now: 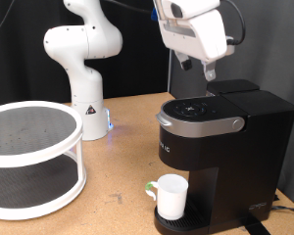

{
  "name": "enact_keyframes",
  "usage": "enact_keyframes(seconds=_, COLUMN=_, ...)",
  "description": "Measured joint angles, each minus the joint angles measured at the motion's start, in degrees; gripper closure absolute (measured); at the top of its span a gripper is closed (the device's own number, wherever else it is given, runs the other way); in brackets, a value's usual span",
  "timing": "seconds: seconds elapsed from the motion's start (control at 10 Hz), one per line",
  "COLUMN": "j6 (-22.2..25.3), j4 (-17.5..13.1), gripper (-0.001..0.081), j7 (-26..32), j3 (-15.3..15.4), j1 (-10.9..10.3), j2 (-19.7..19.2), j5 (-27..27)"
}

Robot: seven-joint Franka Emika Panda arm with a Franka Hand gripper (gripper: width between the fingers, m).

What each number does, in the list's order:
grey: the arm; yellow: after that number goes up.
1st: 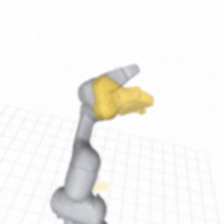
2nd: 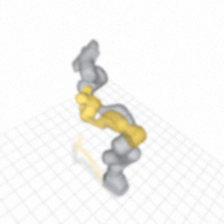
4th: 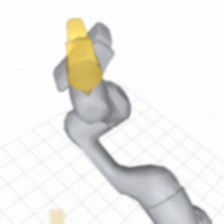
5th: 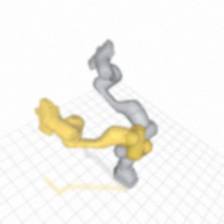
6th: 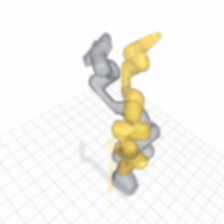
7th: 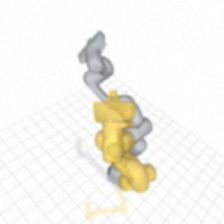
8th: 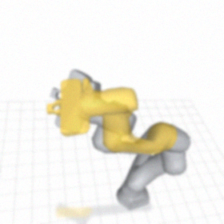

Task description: Make a cup of coffee with the keurig machine

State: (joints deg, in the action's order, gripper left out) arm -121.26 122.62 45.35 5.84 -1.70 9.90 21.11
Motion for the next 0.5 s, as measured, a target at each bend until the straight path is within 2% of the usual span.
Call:
enact_keyframes(seconds=0.4, j6=-5.15, j4=2.82, gripper=0.0029, j7=1.95, j3=0.06, j1=0.0, j2=-0.85, j5=-0.25)
enact_keyframes(seconds=0.5, j6=-5.39, j4=3.31, gripper=0.0202, j7=2.32, j3=0.06, j1=0.0, j2=-0.92, j5=-0.36)
